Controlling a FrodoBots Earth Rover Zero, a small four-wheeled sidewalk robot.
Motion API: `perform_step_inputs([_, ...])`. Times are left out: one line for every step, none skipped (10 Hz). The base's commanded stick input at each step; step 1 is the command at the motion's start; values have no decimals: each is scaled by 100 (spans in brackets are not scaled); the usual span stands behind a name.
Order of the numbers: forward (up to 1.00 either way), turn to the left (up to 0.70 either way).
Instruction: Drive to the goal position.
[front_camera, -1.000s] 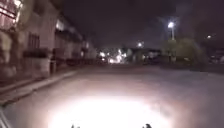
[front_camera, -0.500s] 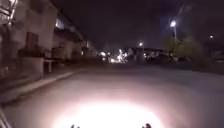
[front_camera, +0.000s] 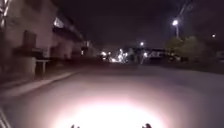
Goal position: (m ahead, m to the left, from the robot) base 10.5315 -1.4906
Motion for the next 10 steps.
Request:
perform_step_inputs([70,0])
perform_step_inputs([70,0])
perform_step_inputs([70,0])
perform_step_inputs([70,0])
perform_step_inputs([70,0])
perform_step_inputs([70,0])
perform_step_inputs([70,0])
perform_step_inputs([70,0])
perform_step_inputs([70,0])
perform_step_inputs([70,0])
